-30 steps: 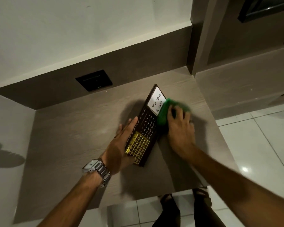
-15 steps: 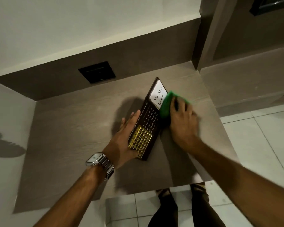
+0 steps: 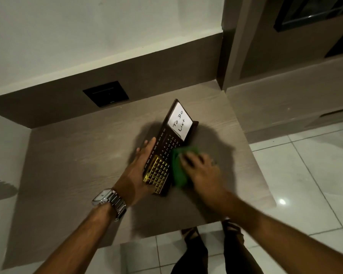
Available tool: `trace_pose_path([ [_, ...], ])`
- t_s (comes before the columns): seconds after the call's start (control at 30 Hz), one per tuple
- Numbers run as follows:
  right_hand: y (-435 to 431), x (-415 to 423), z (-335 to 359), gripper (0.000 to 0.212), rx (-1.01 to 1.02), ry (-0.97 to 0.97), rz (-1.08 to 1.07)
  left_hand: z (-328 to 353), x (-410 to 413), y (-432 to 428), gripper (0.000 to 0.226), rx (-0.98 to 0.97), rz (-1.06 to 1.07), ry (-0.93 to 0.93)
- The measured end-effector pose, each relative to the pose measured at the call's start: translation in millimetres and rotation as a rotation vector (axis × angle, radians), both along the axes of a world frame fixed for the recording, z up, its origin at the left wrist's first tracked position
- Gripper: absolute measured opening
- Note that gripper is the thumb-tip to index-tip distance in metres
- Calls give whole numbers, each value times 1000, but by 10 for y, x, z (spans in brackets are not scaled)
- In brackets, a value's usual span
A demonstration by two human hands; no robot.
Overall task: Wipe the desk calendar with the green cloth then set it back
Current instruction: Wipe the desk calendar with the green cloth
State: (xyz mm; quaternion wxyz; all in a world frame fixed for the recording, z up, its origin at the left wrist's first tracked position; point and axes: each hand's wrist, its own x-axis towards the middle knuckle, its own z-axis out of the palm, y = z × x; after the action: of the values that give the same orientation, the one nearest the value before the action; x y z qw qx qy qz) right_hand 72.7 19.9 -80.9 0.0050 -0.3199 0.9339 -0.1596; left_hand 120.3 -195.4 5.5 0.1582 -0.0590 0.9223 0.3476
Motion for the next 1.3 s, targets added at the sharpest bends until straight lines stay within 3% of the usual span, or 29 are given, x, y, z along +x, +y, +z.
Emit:
trace_pose_path([
  [0.13, 48, -837, 122, 81, 83, -16, -274, 11, -7, 3, 130, -9, -15, -24],
  [0.23, -155, -576, 174, 85, 53, -38, -368, 1, -12, -3, 130, -5, -1, -20],
  [0.37, -285, 617, 118, 94, -61, -152, -72, -23, -4, 0, 130, 24, 23, -5],
  [0.47, -217, 953, 108, 98, -70, -168, 104, -8, -16, 11, 130, 17, 15, -6],
  [0.67, -43, 279, 249, 78, -395, -84, -90, 26, -18, 19, 121, -3, -37, 37],
  [0.77, -130, -32, 191, 69, -335, 17, 51, 19, -13, 28, 124, -6, -37, 32],
  [0.87, -81, -80, -75, 86, -205, 49, 117, 24, -28, 34, 122, -7, -78, 73],
  [0.93, -88, 5, -169, 93, -238, 26, 155, 19, -34, 34, 121, -4, -95, 91],
  [1.03, -245, -148, -54, 76, -383, 109, 287, -18, -27, 28, 121, 38, -66, 86],
  [1.2, -212, -402, 74, 72, -409, 110, 52, -17, -56, 18, 127, -4, -74, 70],
  [1.3, -172, 5, -68, 82, -359, 94, 212, -22, -59, 23, 123, 13, -70, 60],
])
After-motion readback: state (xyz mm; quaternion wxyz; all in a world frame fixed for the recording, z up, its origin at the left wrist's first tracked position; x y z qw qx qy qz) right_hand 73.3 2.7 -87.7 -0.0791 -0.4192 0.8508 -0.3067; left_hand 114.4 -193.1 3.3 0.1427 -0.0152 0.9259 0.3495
